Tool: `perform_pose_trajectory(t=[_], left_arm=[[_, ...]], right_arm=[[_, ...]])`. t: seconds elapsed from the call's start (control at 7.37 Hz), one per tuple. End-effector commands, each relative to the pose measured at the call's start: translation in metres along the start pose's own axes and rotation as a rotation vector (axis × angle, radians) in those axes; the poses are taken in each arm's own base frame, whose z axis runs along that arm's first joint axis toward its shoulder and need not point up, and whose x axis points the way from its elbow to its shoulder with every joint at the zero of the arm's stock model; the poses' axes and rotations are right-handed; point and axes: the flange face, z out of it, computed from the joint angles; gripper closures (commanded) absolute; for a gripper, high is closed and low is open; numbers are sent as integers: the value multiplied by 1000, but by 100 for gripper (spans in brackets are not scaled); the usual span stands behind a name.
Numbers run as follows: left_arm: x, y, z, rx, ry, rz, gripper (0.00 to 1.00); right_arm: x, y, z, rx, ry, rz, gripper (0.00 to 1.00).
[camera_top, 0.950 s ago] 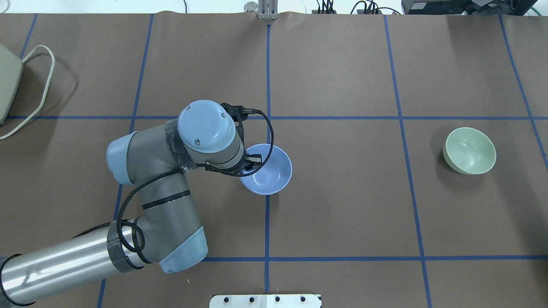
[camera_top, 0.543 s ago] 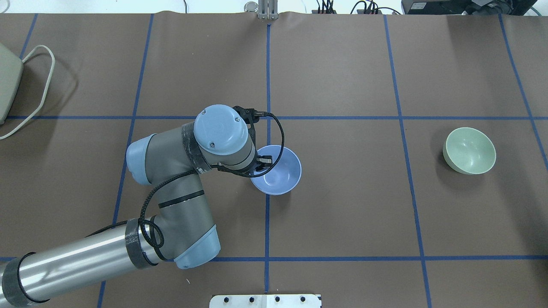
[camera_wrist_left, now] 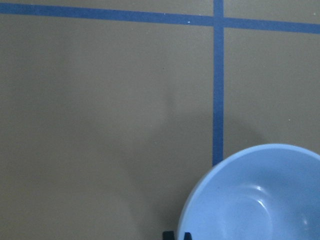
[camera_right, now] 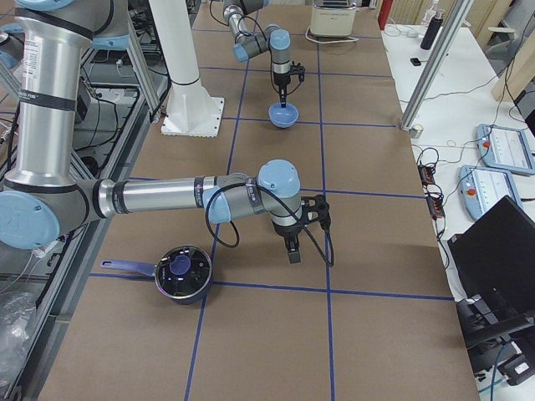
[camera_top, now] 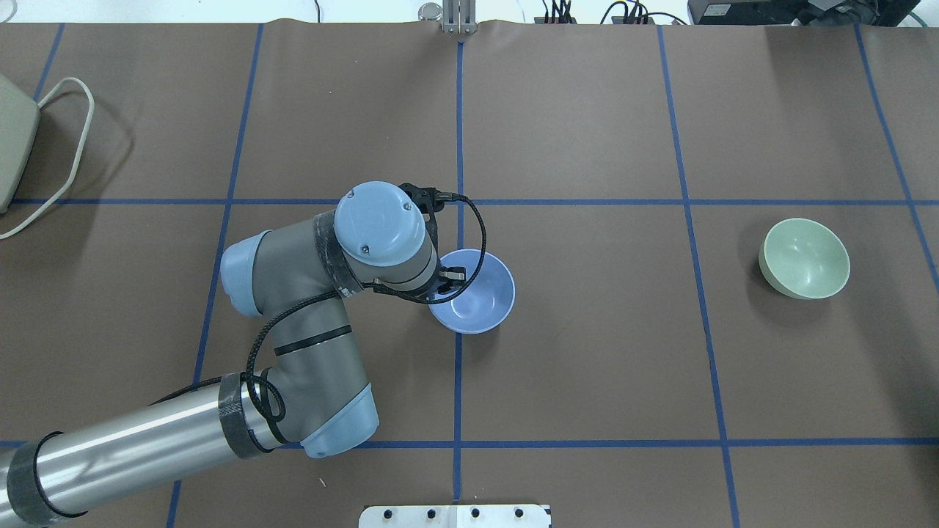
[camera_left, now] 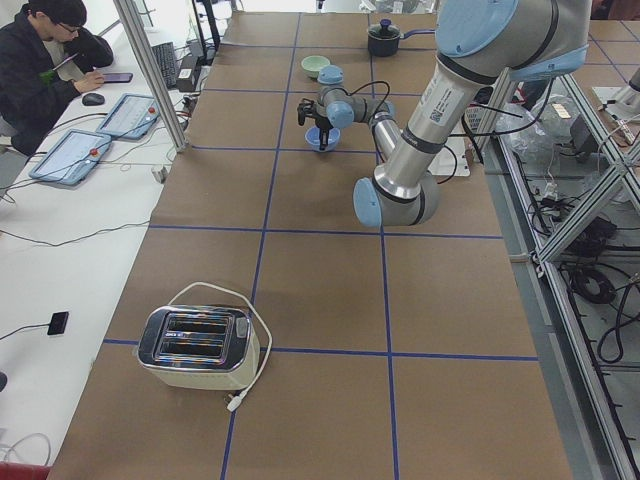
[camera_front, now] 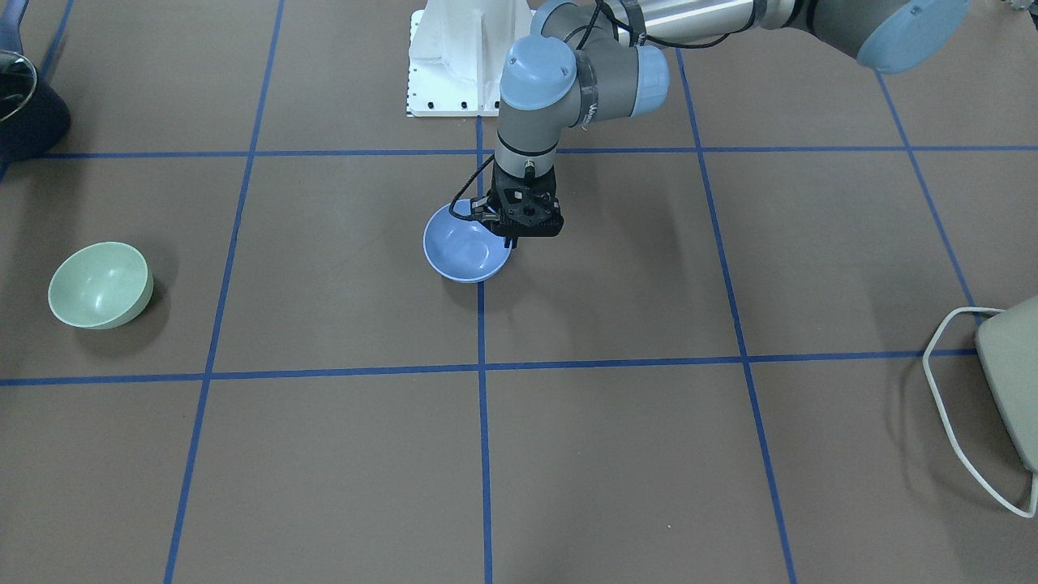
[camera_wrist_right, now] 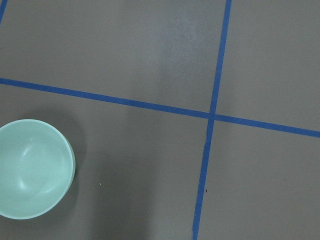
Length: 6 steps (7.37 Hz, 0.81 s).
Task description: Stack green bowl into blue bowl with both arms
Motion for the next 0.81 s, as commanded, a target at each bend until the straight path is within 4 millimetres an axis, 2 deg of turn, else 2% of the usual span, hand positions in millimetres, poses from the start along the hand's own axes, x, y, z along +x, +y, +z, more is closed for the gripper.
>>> perform_pose_trajectory(t=[0.0,0.14,0.27,0.41,0.54,0.68], left_arm=[[-1,0,1,1,-4,0,92],[-2,0,2,1,-5,0,79],[-2,0,2,2,-6,0,42],[-5,-2,4,20,-14,-1,17],[-5,-3,2,26,-12,-1,3],[-2,-6,-16,36,15,2,3]], right_arm=[[0,0,0,0,0,-1,0],[0,0,0,0,0,-1,0],[0,0,0,0,0,-1,0],[0,0,0,1,0,0,0],[0,0,0,0,0,-1,0],[-1,-1,-1,3,0,-2,0]])
